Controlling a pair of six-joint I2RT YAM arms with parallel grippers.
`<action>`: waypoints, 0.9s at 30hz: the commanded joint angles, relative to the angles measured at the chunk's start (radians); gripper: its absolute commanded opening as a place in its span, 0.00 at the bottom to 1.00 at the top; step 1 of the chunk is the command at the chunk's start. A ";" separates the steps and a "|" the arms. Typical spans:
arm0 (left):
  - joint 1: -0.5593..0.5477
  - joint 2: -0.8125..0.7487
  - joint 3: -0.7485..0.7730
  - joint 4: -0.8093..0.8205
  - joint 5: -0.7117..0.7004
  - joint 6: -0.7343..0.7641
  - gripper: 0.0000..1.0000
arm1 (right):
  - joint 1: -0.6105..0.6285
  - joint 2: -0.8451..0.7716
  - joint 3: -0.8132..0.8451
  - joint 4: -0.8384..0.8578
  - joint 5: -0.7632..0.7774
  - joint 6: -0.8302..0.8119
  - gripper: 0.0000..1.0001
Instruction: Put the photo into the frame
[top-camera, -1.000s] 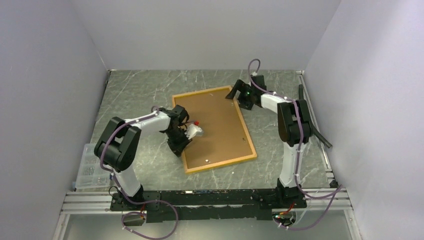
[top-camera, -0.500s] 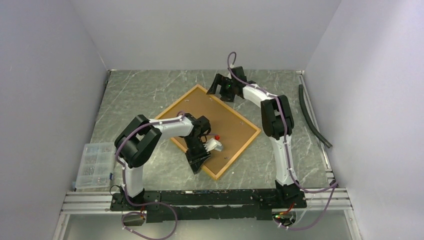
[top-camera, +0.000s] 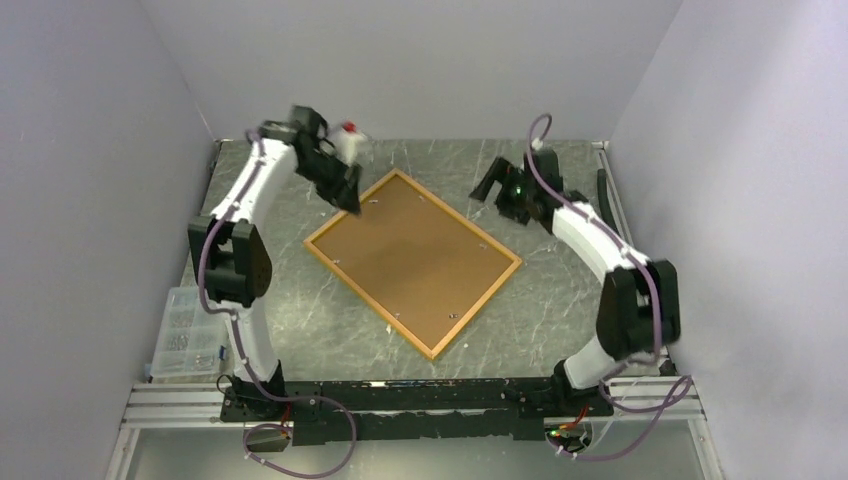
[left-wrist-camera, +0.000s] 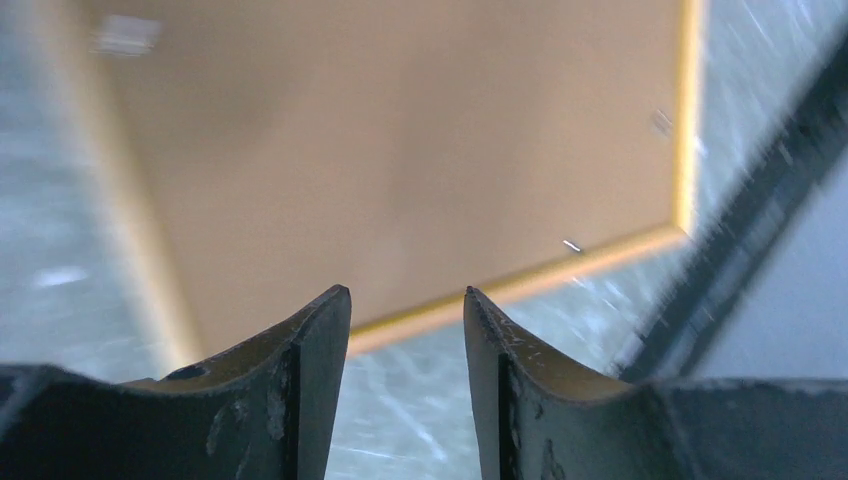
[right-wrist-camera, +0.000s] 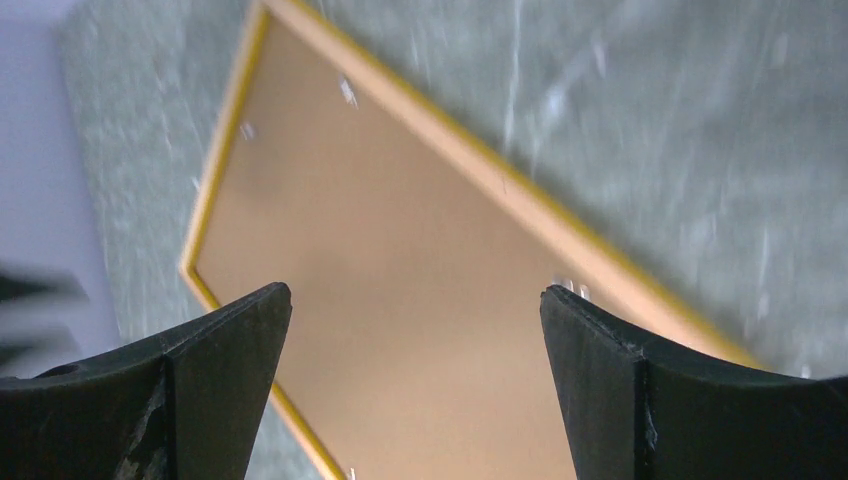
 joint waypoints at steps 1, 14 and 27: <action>0.184 0.188 0.235 0.078 -0.110 -0.150 0.50 | 0.045 -0.170 -0.285 0.002 -0.011 0.087 1.00; 0.254 0.443 0.299 0.259 -0.157 -0.287 0.48 | 0.107 -0.533 -0.765 0.055 -0.126 0.257 1.00; 0.240 0.252 -0.140 0.222 -0.025 -0.116 0.28 | 0.024 -0.233 -0.587 0.143 -0.098 0.121 1.00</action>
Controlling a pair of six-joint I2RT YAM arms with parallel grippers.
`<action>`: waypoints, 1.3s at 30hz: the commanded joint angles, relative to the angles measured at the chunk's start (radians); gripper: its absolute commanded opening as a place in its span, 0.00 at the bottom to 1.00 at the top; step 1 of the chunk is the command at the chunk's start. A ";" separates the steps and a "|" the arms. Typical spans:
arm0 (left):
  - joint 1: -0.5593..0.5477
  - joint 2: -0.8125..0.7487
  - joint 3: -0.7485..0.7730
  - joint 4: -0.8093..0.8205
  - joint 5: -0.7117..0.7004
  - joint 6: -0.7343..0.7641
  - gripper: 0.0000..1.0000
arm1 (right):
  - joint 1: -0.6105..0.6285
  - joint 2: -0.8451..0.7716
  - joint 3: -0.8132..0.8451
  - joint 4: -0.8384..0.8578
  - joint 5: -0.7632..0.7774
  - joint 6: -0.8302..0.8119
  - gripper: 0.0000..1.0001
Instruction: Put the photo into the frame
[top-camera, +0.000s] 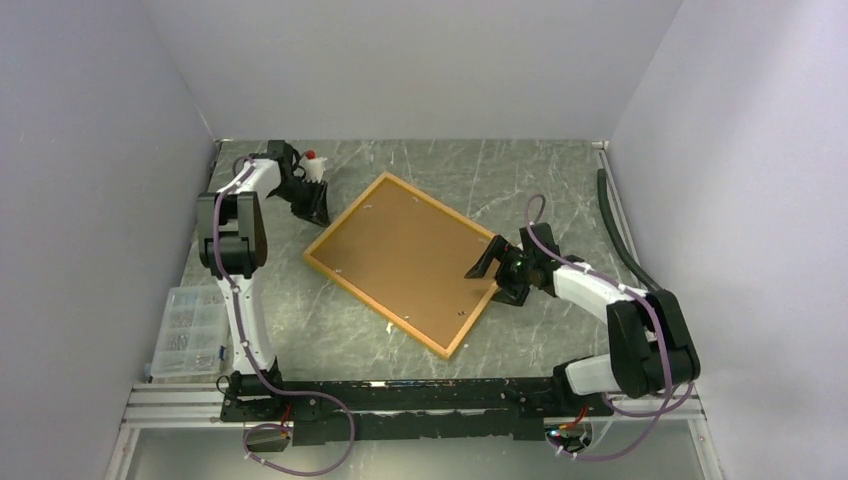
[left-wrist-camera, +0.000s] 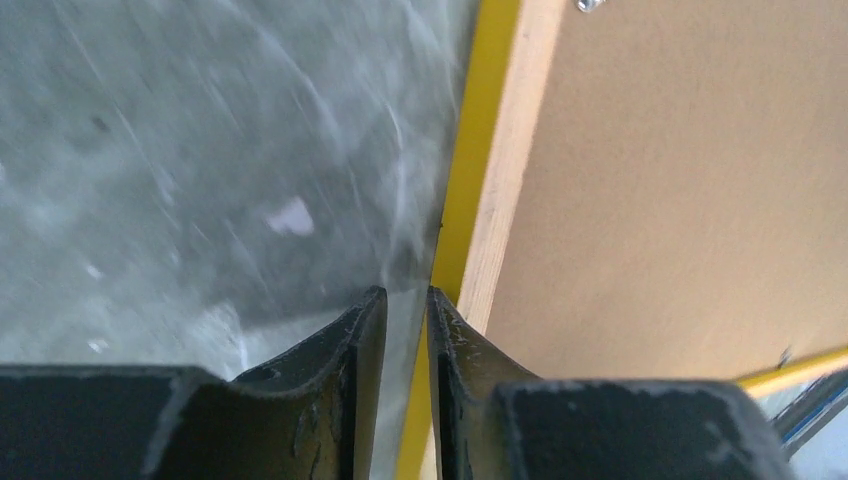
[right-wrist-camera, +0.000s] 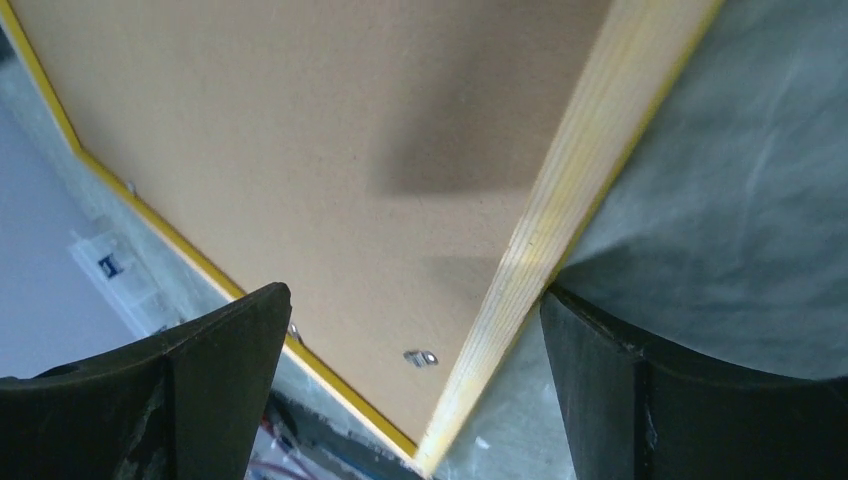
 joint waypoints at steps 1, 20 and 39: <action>-0.039 -0.121 -0.193 -0.113 0.085 0.117 0.28 | -0.053 0.066 0.101 0.043 0.081 -0.107 1.00; -0.121 -0.459 -0.576 -0.262 0.033 0.342 0.33 | -0.165 0.244 0.482 -0.143 0.275 -0.263 1.00; 0.037 -0.208 -0.386 -0.002 0.299 -0.130 0.34 | 0.376 0.352 0.557 0.170 0.177 -0.011 0.78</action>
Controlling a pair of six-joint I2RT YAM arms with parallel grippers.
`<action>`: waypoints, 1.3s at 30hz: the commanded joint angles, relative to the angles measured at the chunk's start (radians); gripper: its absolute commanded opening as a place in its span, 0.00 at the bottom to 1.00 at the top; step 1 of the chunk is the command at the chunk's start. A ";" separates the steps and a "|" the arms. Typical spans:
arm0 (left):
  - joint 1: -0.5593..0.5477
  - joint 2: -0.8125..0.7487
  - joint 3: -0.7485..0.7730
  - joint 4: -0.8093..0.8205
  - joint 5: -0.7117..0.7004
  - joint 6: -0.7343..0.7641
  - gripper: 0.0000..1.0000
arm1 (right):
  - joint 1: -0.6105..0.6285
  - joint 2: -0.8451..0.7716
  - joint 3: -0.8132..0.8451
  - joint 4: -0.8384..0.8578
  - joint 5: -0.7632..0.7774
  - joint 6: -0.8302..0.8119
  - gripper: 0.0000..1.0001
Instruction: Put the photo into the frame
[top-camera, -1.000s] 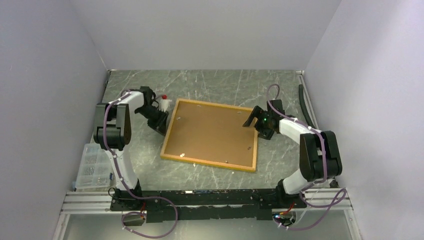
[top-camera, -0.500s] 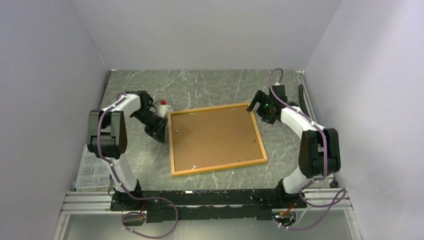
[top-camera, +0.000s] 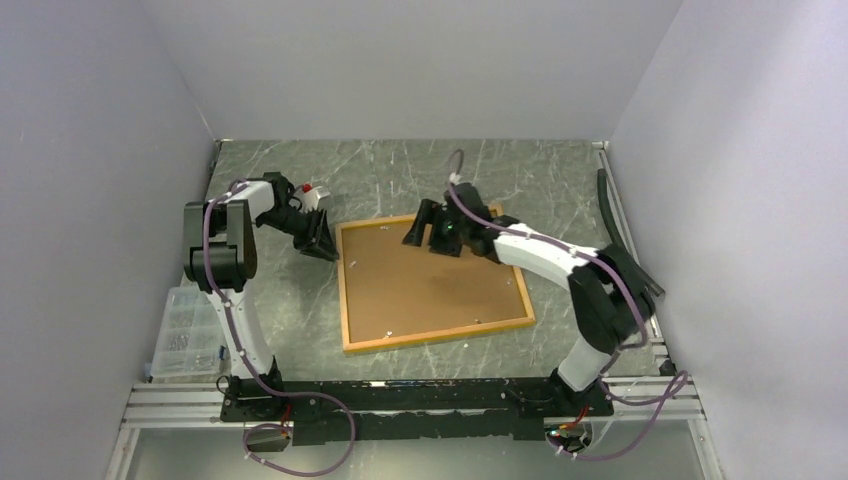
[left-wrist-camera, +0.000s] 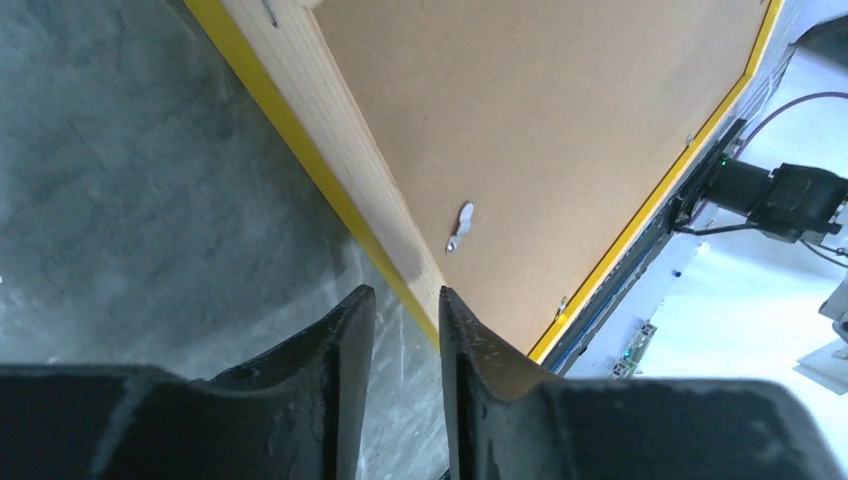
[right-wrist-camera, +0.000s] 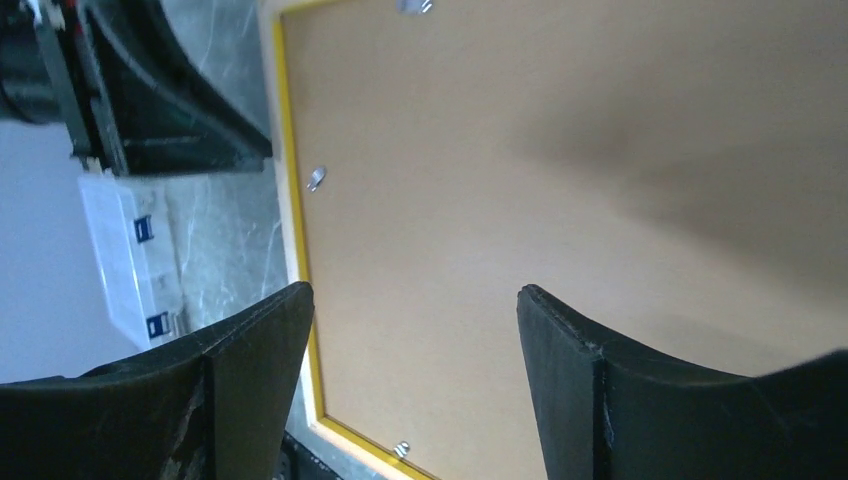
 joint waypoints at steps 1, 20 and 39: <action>-0.002 0.009 0.004 0.066 0.063 -0.078 0.32 | 0.085 0.114 0.089 0.134 -0.028 0.080 0.77; -0.002 0.078 0.002 0.099 0.038 -0.083 0.14 | 0.229 0.504 0.345 0.261 -0.158 0.209 0.68; -0.002 0.058 -0.009 0.101 0.022 -0.070 0.10 | 0.230 0.599 0.386 0.314 -0.204 0.248 0.63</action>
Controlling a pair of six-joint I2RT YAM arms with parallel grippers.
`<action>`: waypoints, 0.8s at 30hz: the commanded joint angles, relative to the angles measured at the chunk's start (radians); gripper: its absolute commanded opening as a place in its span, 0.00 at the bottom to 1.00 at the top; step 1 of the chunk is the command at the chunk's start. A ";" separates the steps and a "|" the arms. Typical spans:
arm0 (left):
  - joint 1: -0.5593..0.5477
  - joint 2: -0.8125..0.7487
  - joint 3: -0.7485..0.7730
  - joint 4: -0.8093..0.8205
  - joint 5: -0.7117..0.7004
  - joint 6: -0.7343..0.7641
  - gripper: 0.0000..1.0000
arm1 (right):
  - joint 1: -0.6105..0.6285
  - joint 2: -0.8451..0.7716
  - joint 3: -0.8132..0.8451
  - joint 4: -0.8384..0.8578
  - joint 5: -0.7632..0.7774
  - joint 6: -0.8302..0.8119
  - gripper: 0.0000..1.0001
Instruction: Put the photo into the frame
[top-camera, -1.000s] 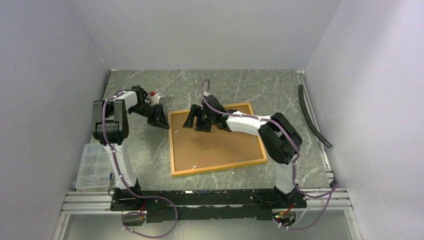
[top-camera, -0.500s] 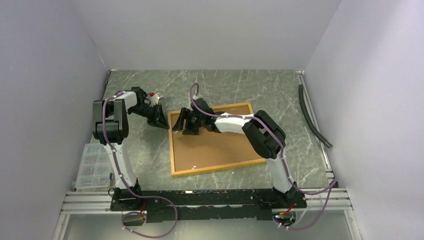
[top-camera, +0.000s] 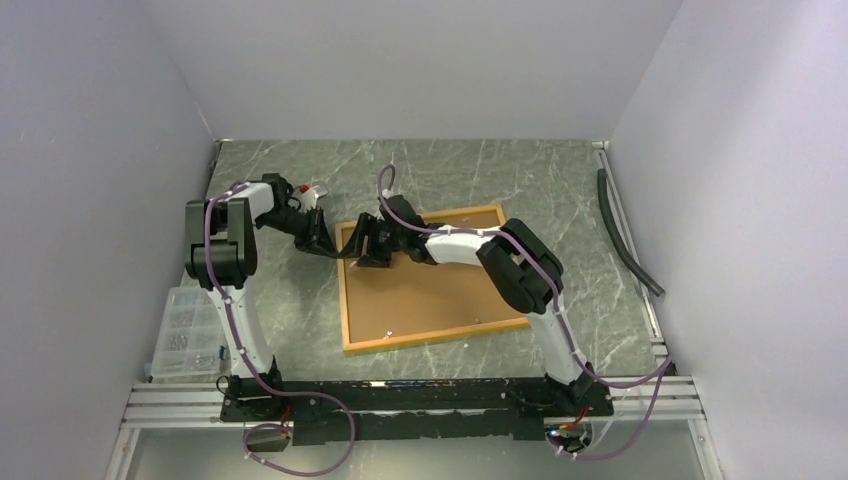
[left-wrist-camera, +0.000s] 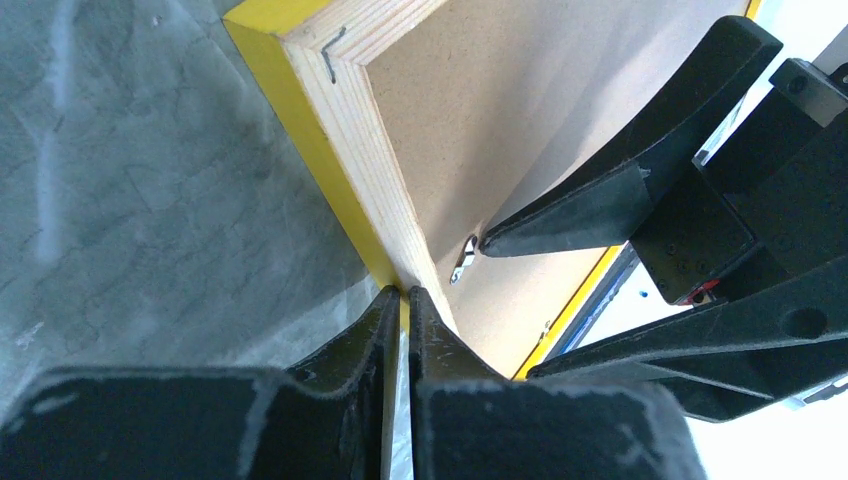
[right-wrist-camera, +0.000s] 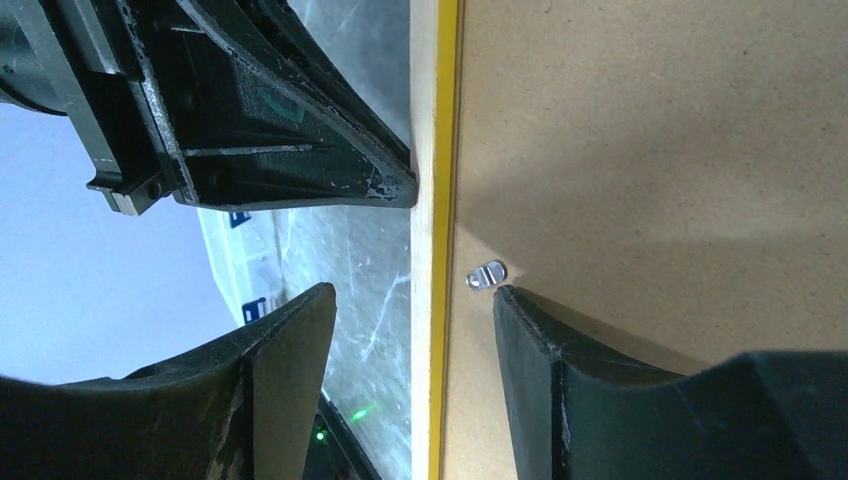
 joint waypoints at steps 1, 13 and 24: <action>-0.008 0.004 -0.008 0.026 -0.019 0.015 0.10 | 0.006 0.036 0.031 0.013 -0.003 0.009 0.63; -0.008 -0.009 -0.010 0.028 -0.026 0.019 0.10 | 0.003 0.069 0.067 0.024 -0.019 0.006 0.62; -0.008 -0.009 -0.007 0.026 -0.027 0.018 0.09 | 0.004 0.100 0.105 0.035 -0.067 -0.008 0.61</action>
